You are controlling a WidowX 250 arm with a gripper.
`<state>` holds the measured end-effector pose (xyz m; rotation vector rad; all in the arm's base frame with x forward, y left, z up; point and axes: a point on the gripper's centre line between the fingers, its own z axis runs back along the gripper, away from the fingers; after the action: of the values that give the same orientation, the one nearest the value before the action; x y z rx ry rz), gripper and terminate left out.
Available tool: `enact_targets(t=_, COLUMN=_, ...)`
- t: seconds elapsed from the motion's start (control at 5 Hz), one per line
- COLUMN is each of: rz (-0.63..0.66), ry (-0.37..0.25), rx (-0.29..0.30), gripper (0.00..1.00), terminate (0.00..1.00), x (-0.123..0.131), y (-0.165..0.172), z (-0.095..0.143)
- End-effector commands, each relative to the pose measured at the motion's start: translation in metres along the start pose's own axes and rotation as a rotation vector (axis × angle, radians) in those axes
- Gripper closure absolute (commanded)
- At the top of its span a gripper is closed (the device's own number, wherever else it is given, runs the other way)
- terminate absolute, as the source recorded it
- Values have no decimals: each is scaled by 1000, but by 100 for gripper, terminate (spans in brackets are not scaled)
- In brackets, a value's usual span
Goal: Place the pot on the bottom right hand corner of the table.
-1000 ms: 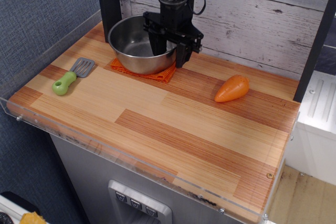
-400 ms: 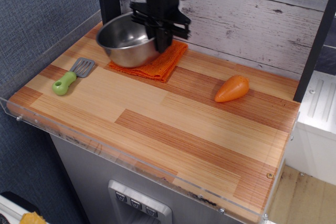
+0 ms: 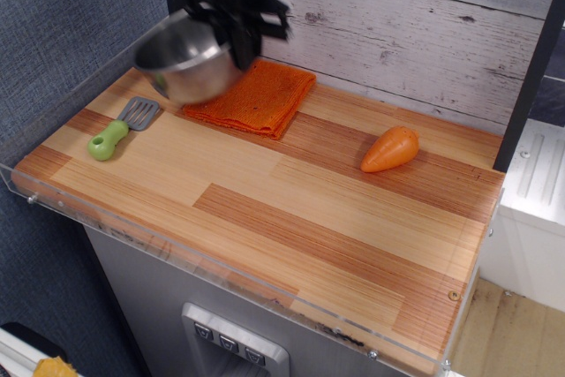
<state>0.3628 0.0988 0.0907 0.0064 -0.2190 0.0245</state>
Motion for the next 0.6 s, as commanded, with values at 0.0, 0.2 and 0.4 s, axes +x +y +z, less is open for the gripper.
enact_targets(t=0.0, rz=-48, ry=-193, rx=-36, gripper=100, terminate=0, x=-26, y=-30, z=85)
enact_targets(t=0.2, rz=-113, ry=-168, rx=-115, gripper=100, terminate=0, x=-44, y=-71, z=88)
enact_targets(t=0.4, rz=-169, ry=-98, rx=-115, gripper=100, terminate=0, x=-60, y=-113, z=74)
